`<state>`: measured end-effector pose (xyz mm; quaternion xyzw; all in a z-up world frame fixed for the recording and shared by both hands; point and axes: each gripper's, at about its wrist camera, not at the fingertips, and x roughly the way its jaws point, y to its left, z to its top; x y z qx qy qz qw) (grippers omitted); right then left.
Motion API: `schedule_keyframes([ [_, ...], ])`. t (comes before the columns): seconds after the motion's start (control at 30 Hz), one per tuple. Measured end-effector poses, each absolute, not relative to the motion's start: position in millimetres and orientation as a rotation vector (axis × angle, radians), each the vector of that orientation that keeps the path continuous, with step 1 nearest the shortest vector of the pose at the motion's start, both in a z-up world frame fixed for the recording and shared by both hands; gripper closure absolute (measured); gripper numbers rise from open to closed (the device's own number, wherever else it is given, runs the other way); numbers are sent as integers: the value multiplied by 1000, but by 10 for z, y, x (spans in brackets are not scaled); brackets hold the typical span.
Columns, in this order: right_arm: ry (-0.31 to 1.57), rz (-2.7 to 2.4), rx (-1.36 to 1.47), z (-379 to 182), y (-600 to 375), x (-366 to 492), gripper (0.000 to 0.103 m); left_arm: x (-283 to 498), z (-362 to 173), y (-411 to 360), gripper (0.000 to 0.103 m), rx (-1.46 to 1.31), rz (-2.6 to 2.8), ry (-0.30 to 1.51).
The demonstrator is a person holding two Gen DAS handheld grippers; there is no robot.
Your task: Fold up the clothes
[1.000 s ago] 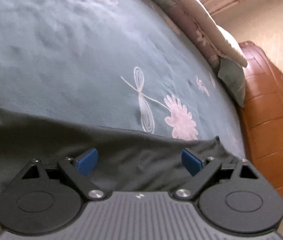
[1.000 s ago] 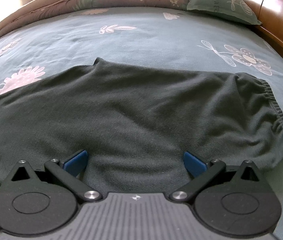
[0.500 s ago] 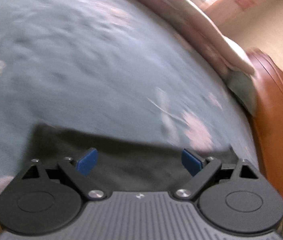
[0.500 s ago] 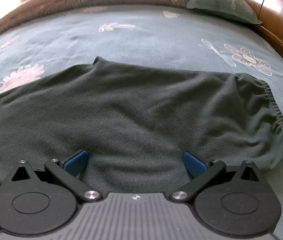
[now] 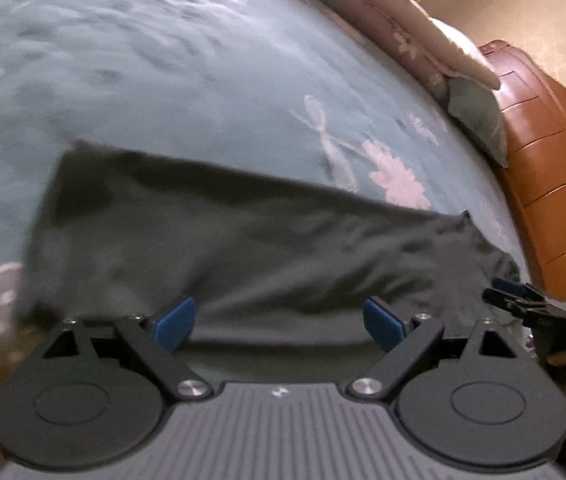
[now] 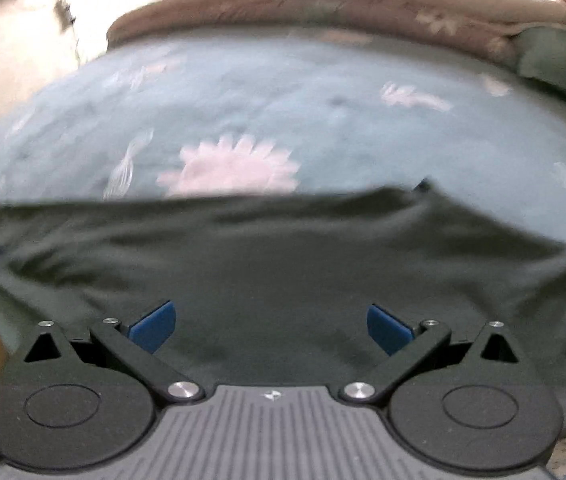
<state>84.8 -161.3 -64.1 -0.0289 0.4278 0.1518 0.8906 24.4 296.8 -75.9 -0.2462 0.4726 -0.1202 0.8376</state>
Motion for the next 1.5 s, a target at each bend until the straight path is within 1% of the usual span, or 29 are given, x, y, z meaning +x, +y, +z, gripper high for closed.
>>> schedule_keyframes([
  [0.17,940,331,-125,-899,-1415,833,0,218,-549,3048,12,-486,-216,960],
  [0.3,951,326,-141,-945,-1373,811,0,434,-453,2738,12,-484,-329,929],
  [0.53,941,317,-147,-951,-1386,793,0,898,-633,1896,12,-531,-547,974],
  [0.7,933,319,-145,-961,-1384,807,0,1102,-855,1612,12,-610,-549,1005],
  [0.8,925,323,-144,-962,-1387,796,0,1117,-943,1678,13,-625,-488,1018],
  [1.0,912,330,-142,-967,-1403,774,0,980,-803,2112,12,-507,-330,982],
  [1.17,907,323,-141,-970,-1390,768,0,875,-755,2489,12,-468,-183,982],
  [1.27,908,324,-142,-967,-1386,772,0,870,-622,2421,12,-375,-97,979],
  [1.37,908,324,-143,-966,-1388,772,0,909,-526,2233,11,-339,-182,981],
  [1.5,912,323,-148,-962,-1381,778,0,908,-565,2031,11,-224,-186,1018],
])
